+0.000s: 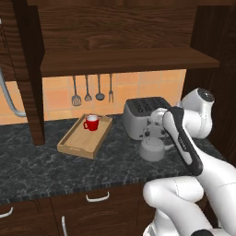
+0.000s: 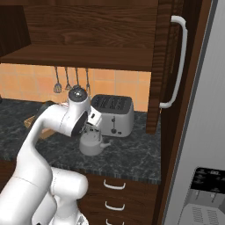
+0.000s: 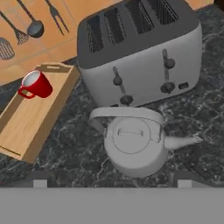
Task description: Pick the kettle from the counter and place it on the tray. Then pick the mug from the cabinet and place it on the tray. Then close the cabinet doors.
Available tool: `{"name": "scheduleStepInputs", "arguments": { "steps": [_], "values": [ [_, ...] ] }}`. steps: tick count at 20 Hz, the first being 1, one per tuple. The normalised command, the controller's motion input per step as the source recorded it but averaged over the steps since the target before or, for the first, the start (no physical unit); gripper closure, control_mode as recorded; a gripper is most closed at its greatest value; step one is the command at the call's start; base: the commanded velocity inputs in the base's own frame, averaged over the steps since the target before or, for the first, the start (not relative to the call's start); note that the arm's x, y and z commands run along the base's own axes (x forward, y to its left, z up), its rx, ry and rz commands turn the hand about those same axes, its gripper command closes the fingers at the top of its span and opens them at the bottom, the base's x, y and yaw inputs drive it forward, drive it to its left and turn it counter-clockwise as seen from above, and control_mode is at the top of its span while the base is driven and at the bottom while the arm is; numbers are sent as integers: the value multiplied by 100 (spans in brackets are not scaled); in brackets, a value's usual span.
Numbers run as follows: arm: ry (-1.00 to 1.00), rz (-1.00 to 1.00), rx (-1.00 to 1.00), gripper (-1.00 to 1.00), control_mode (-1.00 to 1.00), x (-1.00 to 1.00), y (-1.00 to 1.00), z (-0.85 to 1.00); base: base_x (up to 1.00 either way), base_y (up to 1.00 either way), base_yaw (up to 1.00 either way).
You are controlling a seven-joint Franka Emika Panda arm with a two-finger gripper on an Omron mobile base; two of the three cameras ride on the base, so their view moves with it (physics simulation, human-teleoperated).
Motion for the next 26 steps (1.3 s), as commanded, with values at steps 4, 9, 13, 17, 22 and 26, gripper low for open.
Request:
{"name": "scheduleStepInputs", "arguments": {
  "steps": [4, 9, 13, 17, 22, 26],
  "values": [
    [4, 57, -22, -100, -100, 16, -23, -7, 0, 0, 0],
    [15, 36, -29, -100, -100, 40, -3, -34, 0, 0, 0],
    [8, 26, -28, -100, -100, 36, 0, -26, 0, 0, 0],
    [8, 28, -14, -100, -100, 33, -4, -22, 0, 0, 0],
    [10, 21, -9, -100, -100, 38, -2, -31, 0, 0, 0],
    [8, 13, -4, -100, -100, 39, -3, -23, 0, 0, 0]
  ]
}}
